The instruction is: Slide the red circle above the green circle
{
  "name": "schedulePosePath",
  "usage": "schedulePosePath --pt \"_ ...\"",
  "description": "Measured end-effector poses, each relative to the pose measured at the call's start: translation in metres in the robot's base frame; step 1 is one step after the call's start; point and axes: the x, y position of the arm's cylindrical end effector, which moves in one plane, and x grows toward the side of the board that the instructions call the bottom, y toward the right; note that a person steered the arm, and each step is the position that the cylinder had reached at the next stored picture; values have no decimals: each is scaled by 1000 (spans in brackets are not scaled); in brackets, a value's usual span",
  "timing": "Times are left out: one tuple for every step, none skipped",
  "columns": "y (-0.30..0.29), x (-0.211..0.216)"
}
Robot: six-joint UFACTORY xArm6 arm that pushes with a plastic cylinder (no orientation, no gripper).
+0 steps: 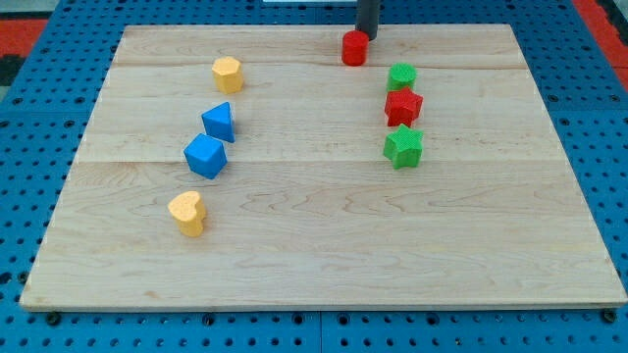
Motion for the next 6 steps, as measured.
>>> schedulePosePath --pt "-36 20" --pt "-100 23" --pt "-139 37" --pt "-62 50" --pt "-20 50" --pt "-34 63"
